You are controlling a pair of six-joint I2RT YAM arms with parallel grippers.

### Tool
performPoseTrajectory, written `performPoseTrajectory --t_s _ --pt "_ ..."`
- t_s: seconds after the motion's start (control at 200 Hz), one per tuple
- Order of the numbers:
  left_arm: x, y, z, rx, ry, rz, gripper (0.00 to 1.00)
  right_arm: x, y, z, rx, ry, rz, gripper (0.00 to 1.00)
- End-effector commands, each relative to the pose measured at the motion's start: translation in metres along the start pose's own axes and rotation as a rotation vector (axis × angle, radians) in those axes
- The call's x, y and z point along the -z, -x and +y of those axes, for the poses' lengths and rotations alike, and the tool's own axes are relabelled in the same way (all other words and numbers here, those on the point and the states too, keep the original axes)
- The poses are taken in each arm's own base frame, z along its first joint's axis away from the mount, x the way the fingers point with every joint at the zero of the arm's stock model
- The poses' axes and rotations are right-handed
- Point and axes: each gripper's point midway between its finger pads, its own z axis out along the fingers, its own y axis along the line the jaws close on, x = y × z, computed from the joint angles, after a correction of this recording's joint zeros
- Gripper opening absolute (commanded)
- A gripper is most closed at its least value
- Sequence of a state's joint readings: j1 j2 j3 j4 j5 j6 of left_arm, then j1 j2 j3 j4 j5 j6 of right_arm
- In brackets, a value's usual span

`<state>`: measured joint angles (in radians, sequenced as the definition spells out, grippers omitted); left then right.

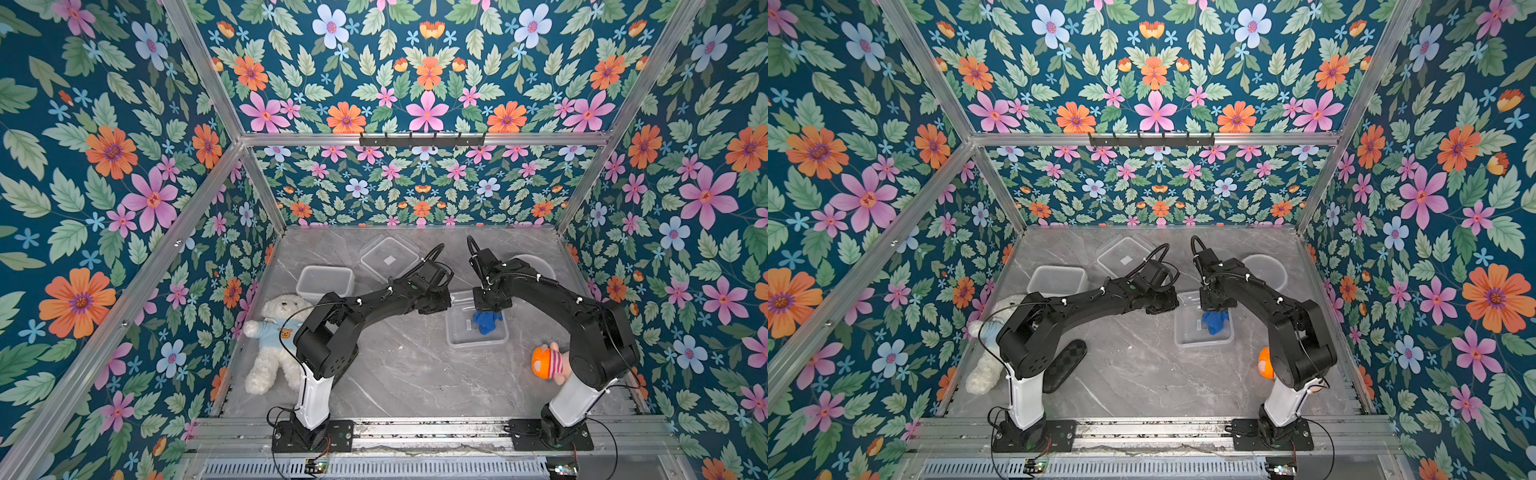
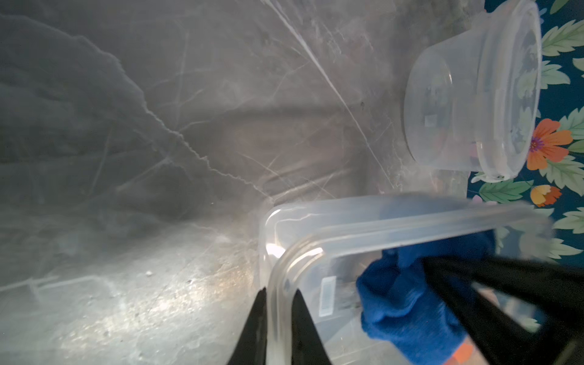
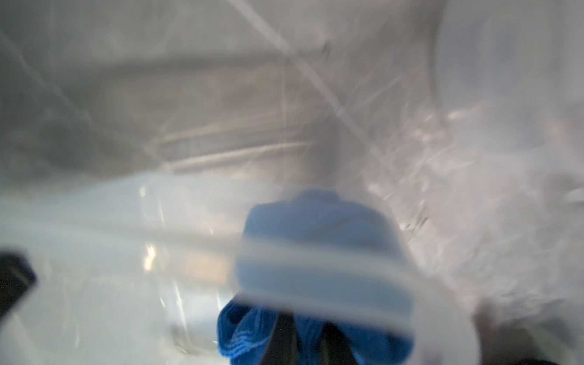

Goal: Wipe the insides of the lunch boxes
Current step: Wipe the dirt inside the lunch box.

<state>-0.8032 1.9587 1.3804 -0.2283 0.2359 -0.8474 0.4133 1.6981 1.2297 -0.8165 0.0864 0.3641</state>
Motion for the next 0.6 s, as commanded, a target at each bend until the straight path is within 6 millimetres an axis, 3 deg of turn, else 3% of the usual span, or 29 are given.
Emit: performPoseTrajectory --t_s 0.0,0.115,0.24,0.305,0.405,0.42,0.525,0.595 --pt "0.004 0.008 0.0 -0.013 0.022 -0.007 0.16 0.004 -0.017 0.052 0.031 0.297 0.056 0.0" --pt "0.009 0.015 -0.008 -0.024 0.018 -0.019 0.17 0.022 -0.014 0.096 0.054 0.53 0.064 0.0" --pt "0.013 0.017 -0.008 -0.025 0.028 -0.024 0.18 0.048 0.001 0.113 0.109 0.546 0.005 0.0" --pt "0.012 0.015 -0.004 -0.025 0.041 -0.018 0.18 0.057 0.012 0.102 0.114 0.452 -0.04 0.0" --pt "0.01 0.011 0.001 -0.022 0.052 -0.007 0.18 0.064 0.024 0.065 0.108 0.221 -0.091 0.0" --pt "0.009 0.01 0.001 -0.023 0.053 -0.005 0.18 0.075 0.027 0.058 0.108 0.2 -0.121 0.0" --pt "0.006 0.007 0.004 -0.022 0.058 0.007 0.18 0.079 0.024 0.022 0.126 0.0 -0.113 0.0" --pt "0.004 0.007 0.005 -0.023 0.059 0.01 0.18 0.073 0.019 0.012 0.149 -0.056 -0.094 0.0"
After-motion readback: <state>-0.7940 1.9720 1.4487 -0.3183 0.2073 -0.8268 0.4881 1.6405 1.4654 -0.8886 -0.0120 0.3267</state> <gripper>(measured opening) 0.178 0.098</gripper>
